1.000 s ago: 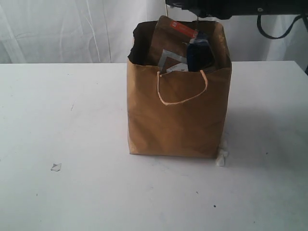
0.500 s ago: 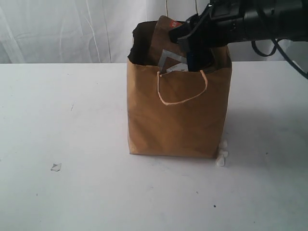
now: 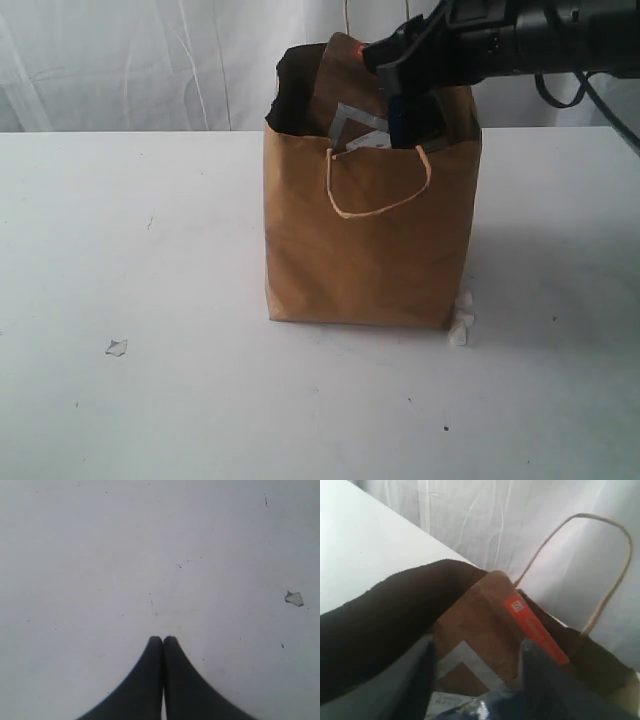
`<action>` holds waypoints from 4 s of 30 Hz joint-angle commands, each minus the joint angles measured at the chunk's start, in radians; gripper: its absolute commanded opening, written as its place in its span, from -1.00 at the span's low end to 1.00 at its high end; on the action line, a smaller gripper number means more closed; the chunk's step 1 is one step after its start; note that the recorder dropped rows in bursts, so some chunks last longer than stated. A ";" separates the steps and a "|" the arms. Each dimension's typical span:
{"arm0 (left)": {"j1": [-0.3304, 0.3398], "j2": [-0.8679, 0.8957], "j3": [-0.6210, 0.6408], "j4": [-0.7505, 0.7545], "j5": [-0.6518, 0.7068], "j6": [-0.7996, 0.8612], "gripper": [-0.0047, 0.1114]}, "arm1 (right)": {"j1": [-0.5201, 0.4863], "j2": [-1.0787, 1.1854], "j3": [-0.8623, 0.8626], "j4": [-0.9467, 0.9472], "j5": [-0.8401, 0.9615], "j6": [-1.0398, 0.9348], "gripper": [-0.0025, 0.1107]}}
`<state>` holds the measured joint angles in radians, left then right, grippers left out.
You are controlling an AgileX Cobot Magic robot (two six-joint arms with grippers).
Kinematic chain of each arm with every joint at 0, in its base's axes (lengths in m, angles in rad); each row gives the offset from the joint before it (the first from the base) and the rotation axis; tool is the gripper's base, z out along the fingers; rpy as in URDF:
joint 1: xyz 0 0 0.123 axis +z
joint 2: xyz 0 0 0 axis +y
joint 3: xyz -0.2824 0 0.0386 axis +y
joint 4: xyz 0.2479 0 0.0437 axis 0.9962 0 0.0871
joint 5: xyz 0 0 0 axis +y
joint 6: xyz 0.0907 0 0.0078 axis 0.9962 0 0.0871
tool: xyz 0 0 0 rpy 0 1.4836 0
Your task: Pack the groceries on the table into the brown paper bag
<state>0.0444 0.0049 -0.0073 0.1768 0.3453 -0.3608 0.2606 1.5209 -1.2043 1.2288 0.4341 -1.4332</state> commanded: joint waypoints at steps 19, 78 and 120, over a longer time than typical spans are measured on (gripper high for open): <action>0.003 -0.005 0.007 0.000 0.039 -0.001 -0.92 | -0.311 0.005 0.000 0.208 -0.100 0.137 -0.77; 0.003 -0.005 0.007 0.000 0.039 -0.001 -0.92 | -0.272 0.136 0.442 -2.973 -0.719 2.963 -0.96; 0.003 -0.005 0.007 0.000 0.039 -0.001 -0.92 | -0.348 0.070 0.449 -2.844 -1.468 2.706 -0.80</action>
<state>0.0444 0.0049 -0.0073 0.1768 0.3453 -0.3608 -0.0801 1.6006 -0.7568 -1.6836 -0.9758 1.3684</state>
